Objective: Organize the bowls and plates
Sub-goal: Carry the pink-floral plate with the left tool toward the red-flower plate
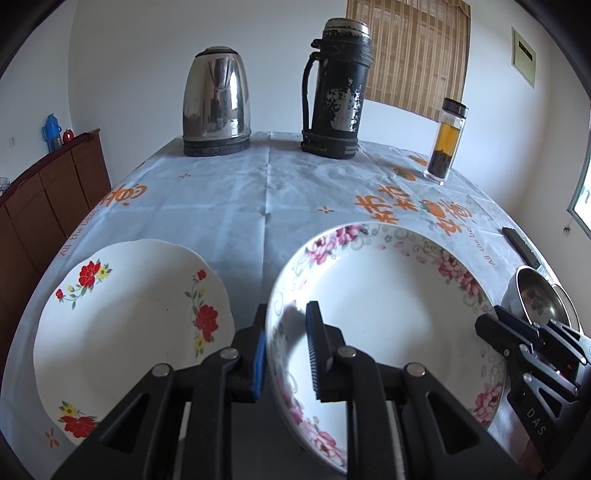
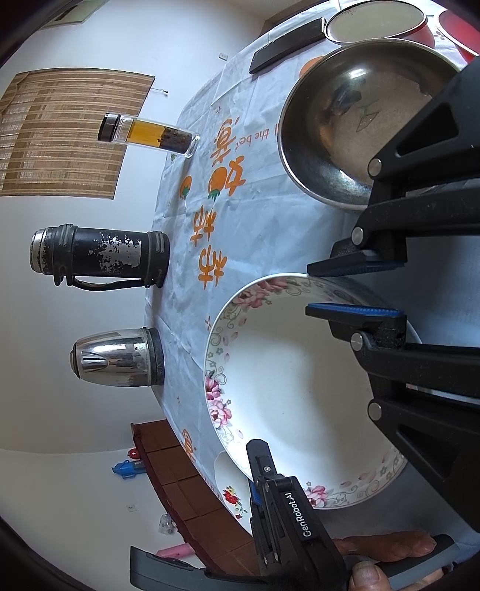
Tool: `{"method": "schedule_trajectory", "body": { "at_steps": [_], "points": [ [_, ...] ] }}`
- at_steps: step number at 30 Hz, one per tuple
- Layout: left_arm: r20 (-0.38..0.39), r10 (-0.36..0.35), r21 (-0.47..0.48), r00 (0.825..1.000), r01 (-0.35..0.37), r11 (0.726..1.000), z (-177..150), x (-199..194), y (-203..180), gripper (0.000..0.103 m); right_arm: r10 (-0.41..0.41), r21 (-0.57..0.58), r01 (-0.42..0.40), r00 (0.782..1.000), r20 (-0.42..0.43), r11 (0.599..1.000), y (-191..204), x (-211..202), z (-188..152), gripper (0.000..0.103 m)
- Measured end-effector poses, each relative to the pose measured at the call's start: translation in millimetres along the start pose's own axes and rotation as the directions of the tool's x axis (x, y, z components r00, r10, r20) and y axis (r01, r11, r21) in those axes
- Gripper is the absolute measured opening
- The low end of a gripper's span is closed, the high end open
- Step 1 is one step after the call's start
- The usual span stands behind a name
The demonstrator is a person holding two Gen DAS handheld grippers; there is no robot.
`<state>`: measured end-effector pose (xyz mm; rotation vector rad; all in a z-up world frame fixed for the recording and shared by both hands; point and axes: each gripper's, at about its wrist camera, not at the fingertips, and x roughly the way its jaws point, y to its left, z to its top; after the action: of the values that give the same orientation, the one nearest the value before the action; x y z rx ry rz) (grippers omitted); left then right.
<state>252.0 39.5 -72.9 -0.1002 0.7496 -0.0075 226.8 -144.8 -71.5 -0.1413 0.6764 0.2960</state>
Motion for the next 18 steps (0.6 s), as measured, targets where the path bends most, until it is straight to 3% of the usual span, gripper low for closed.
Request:
{"method": "schedule_trajectory", "body": {
  "at_steps": [12, 18],
  "points": [
    [-0.002, 0.007, 0.013, 1.000, -0.007, 1.000, -1.3, 1.1, -1.6, 0.018, -0.031, -0.023, 0.031, 0.999, 0.010, 0.999, 6.1, -3.1, -0.8, 0.016],
    [-0.040, 0.001, 0.004, 0.999, -0.001, 1.000, -2.9, 7.9, -0.8, 0.019, -0.045, -0.036, 0.044, 0.999, -0.009, 0.998, 7.7, -0.3, -0.9, 0.016]
  ]
}}
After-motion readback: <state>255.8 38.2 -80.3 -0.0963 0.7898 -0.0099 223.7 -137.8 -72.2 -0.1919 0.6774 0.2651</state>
